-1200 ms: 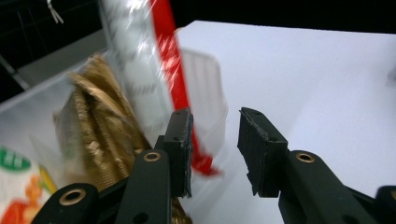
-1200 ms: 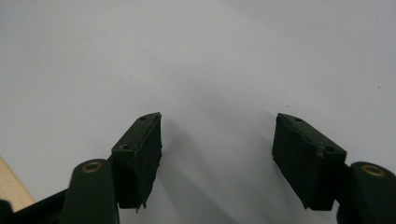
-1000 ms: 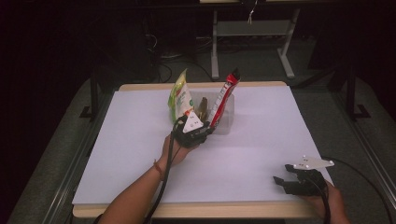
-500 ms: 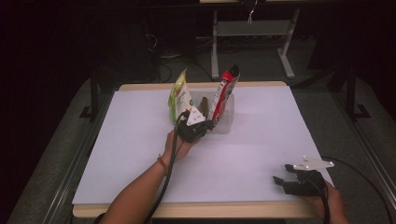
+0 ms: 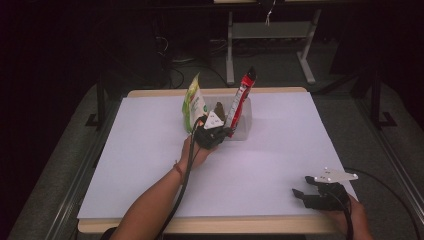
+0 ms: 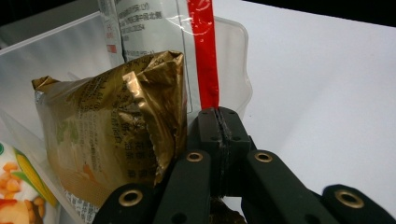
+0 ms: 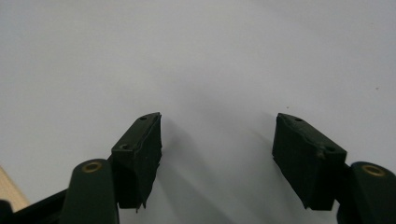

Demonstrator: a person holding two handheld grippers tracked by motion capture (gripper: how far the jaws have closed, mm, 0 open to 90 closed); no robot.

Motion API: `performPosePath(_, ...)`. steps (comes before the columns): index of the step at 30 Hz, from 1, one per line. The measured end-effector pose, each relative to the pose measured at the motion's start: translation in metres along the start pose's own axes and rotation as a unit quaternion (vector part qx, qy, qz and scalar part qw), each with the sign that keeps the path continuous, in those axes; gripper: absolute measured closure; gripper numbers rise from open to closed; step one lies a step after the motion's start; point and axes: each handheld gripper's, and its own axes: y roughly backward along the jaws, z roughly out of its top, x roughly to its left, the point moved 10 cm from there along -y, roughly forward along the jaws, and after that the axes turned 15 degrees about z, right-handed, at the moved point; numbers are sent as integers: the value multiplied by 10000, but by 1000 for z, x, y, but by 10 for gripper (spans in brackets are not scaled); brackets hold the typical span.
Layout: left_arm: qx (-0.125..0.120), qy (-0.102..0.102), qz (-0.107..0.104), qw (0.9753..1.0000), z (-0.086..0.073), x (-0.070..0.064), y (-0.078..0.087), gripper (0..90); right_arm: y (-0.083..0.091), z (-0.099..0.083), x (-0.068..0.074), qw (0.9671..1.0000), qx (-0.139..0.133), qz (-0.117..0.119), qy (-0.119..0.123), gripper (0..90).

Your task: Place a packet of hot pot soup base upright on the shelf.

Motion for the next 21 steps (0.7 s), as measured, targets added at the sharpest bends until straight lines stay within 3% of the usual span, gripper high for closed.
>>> performPosePath(2,-54,-12,101,9999,1,0,-1,897,0,0,0,10000,-5,-6,-7,321)
performPosePath(6,-52,53,103,9999,1,0,-4,898,0,0,0,10000,-14,-4,-4,321)
performPosePath(8,-22,176,93,9998,0,-1,-4,898,0,0,0,10000,-14,-17,-15,321)
performPosePath(10,-74,84,271,9996,1,-1,-3,887,0,0,1,10000,-8,-29,-6,320)
performPosePath(11,-198,160,274,9993,4,-1,-2,878,0,0,0,10000,-11,-24,-4,321)
performPosePath(12,-417,281,107,9987,9,-3,2,846,0,0,0,10000,-11,-16,-4,321)
performPosePath(13,-498,282,176,9982,12,-2,4,806,0,0,0,10000,-8,-16,1,321)
performPosePath(14,-651,213,475,9965,18,2,7,780,0,0,0,10000,-5,-21,-2,321)
performPosePath(15,-745,177,596,9953,23,4,9,711,0,0,1,10000,-6,-25,-1,321)
performPosePath(17,-871,49,739,9934,34,4,13,637,0,0,0,10000,-3,-18,2,321)
performPosePath(19,-1081,83,840,9905,46,7,17,539,0,0,0,10000,-9,-14,-2,321)
performPosePath(20,-1091,112,819,9906,50,7,16,492,0,0,0,10000,-7,-23,3,321)
performPosePath(21,-1083,102,965,9894,54,10,16,479,0,0,0,10000,-10,-27,4,321)
